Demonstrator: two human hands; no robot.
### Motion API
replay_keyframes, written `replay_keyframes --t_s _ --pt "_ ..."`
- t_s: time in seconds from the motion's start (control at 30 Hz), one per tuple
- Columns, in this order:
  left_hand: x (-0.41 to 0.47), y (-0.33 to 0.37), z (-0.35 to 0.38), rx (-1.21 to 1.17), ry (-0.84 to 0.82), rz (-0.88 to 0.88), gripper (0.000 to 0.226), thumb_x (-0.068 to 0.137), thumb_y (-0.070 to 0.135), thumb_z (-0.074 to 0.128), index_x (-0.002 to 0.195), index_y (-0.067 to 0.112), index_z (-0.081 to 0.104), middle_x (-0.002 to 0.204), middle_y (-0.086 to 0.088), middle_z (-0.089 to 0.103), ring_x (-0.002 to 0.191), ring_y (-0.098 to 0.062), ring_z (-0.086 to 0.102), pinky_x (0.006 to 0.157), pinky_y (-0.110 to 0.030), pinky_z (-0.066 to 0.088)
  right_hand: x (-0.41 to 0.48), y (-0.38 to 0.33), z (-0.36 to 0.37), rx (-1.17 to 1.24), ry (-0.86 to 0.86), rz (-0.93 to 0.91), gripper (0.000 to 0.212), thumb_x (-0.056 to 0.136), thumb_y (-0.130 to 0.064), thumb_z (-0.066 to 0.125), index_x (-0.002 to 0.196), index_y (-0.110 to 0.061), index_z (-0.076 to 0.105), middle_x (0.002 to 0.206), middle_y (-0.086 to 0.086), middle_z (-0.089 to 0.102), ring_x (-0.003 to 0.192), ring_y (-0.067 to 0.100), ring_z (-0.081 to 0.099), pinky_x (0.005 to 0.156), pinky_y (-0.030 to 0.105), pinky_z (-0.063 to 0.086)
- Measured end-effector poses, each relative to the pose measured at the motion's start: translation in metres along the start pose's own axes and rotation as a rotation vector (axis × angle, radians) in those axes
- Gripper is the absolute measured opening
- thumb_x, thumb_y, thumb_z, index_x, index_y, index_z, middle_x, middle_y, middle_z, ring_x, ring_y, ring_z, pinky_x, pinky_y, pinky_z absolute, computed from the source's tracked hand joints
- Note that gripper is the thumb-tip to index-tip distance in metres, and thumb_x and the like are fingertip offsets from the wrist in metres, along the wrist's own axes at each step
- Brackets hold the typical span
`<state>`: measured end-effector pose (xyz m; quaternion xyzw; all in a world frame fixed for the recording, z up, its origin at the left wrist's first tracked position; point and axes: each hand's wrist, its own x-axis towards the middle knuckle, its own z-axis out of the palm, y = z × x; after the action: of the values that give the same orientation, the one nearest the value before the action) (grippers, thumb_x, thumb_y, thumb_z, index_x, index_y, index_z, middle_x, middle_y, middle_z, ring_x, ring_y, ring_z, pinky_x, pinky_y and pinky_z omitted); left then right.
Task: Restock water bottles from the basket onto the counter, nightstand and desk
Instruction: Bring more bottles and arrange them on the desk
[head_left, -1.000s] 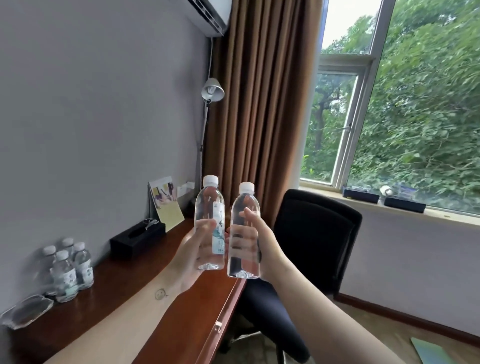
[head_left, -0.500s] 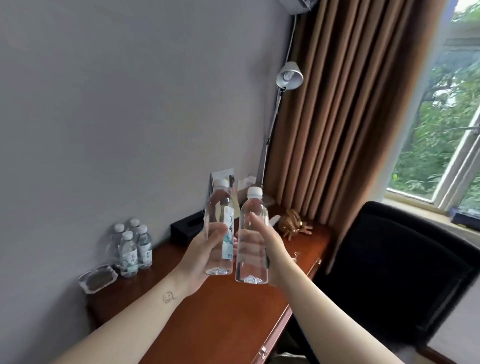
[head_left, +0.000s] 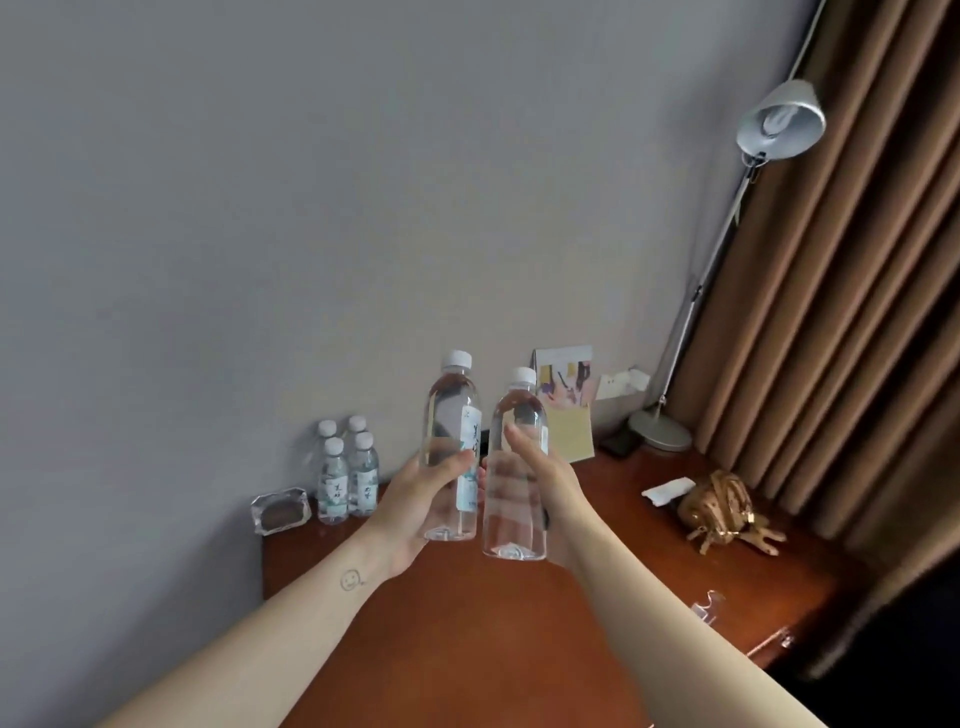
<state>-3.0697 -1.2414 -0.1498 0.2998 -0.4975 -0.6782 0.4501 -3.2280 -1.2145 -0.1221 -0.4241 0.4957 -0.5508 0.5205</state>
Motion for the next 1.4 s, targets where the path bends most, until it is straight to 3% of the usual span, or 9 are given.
replay_keyframes --t_s 0.23,0.4,0.53,0.7,0.87,1.0,1.17,1.33,1.4 --pt "0.03 -0.014 0.021 -0.03 0.136 0.028 0.056 0.073 0.041 0.075 0.122 0.017 0.06 0.112 -0.016 0.071 0.099 -0.032 0.07 0.071 -0.039 0.056 0.042 -0.006 -0.033 0.006 -0.136 0.042 0.084 0.065 -0.058 0.077 0.129 -0.008 0.056 0.112 0.016 0.07 0.093 0.031 0.072 0.072 0.039 0.059" --pt "0.048 -0.028 0.011 -0.046 0.218 0.018 0.053 0.072 0.038 0.076 0.117 0.018 0.056 0.113 -0.015 0.069 0.102 -0.033 0.068 0.084 -0.049 0.056 0.073 0.007 -0.038 0.026 -0.173 0.047 0.067 0.068 -0.052 0.078 0.12 -0.012 0.061 0.1 0.01 0.075 0.088 0.028 0.073 0.066 0.036 0.059" --pt "0.065 -0.038 -0.008 0.064 0.279 0.01 0.052 0.062 0.048 0.075 0.105 0.021 0.064 0.106 -0.007 0.072 0.097 -0.025 0.07 0.082 -0.043 0.056 0.104 0.025 -0.031 0.014 -0.184 0.074 0.061 0.068 -0.054 0.079 0.118 -0.023 0.061 0.107 0.007 0.073 0.099 0.028 0.07 0.088 0.05 0.056" --pt "0.1 -0.05 -0.043 0.189 0.296 0.015 0.043 0.069 0.045 0.07 0.109 0.028 0.068 0.107 -0.001 0.073 0.103 -0.018 0.069 0.088 -0.034 0.052 0.147 0.04 -0.026 -0.083 -0.229 0.045 0.043 0.07 -0.051 0.076 0.103 -0.023 0.069 0.098 0.001 0.075 0.09 0.017 0.073 0.076 0.033 0.056" --pt "0.138 -0.064 -0.071 0.283 0.31 -0.024 0.059 0.081 0.036 0.065 0.13 0.05 0.035 0.111 0.021 0.068 0.104 -0.001 0.065 0.085 -0.025 0.051 0.193 0.052 -0.018 -0.196 -0.244 0.036 0.037 0.078 -0.046 0.074 0.097 -0.014 0.074 0.093 0.008 0.075 0.086 0.024 0.073 0.073 0.031 0.058" --pt "0.16 -0.074 -0.095 0.339 0.343 0.001 0.069 0.092 0.026 0.064 0.139 0.049 0.019 0.116 0.026 0.062 0.105 0.004 0.063 0.074 -0.016 0.054 0.225 0.072 -0.014 -0.229 -0.259 0.06 0.026 0.084 -0.036 0.07 0.101 -0.015 0.073 0.095 0.008 0.076 0.091 0.022 0.073 0.073 0.025 0.053" --pt "0.174 -0.091 -0.125 0.473 0.351 -0.026 0.073 0.083 0.03 0.076 0.126 0.061 0.027 0.133 0.028 0.047 0.12 0.003 0.053 0.082 -0.018 0.052 0.255 0.103 -0.017 -0.355 -0.268 0.115 0.036 0.073 -0.035 0.076 0.106 -0.024 0.065 0.096 -0.002 0.073 0.091 0.013 0.07 0.075 0.025 0.05" --pt "0.177 -0.112 -0.153 0.623 0.448 -0.085 0.088 0.072 0.028 0.083 0.121 0.07 0.023 0.119 0.037 0.055 0.109 0.012 0.057 0.083 -0.012 0.048 0.283 0.136 -0.005 -0.617 -0.359 0.148 0.05 0.065 -0.028 0.082 0.104 -0.027 0.051 0.099 -0.008 0.067 0.092 0.011 0.065 0.08 0.031 0.055" --pt "0.178 -0.12 -0.166 0.701 0.485 -0.126 0.09 0.069 0.026 0.082 0.122 0.068 0.023 0.112 0.04 0.056 0.104 0.013 0.058 0.077 -0.008 0.048 0.294 0.145 0.007 -0.758 -0.437 0.142 0.057 0.059 -0.04 0.08 0.104 -0.028 0.047 0.098 -0.011 0.064 0.089 0.007 0.062 0.076 0.029 0.054"
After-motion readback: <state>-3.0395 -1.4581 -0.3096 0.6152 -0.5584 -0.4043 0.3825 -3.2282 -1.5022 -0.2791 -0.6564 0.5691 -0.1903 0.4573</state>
